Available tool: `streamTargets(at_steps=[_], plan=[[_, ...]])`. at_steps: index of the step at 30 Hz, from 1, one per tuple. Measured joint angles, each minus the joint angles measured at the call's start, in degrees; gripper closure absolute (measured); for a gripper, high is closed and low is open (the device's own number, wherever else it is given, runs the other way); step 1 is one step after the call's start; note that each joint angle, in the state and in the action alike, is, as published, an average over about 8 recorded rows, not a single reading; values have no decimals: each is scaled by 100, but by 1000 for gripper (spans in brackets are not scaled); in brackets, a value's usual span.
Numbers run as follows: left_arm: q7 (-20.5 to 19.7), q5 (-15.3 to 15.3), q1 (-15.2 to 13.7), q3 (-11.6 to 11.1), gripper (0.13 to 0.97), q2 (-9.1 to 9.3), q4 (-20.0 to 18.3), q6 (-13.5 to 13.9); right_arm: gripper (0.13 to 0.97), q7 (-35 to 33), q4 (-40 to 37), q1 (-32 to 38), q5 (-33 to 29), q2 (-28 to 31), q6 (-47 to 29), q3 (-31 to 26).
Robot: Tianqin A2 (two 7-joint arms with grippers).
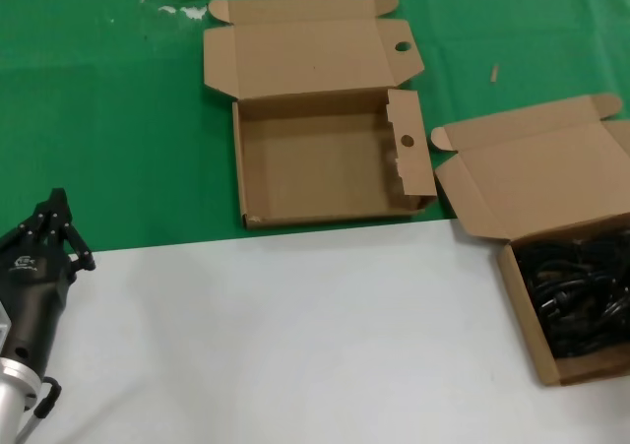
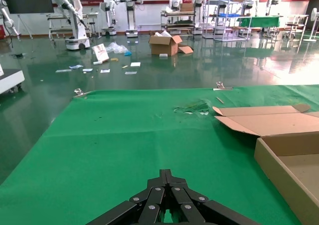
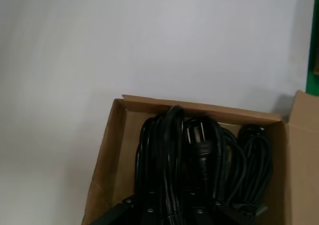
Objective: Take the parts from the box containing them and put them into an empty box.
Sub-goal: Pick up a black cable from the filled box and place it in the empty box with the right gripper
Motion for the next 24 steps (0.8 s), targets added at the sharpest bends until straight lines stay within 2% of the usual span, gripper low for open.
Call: streamTargets(at_steps=[10, 17, 24], plan=[[0, 0, 0, 0, 957, 0, 0, 0, 904, 626, 816, 255, 75, 260, -509, 118], [0, 0, 0, 0, 957, 0, 0, 0, 914, 2016, 1582, 813, 503, 288, -1124, 205], [2, -1, 0, 0, 957, 0, 0, 0, 914, 3330, 1992, 1701, 719, -213, -1363, -30]])
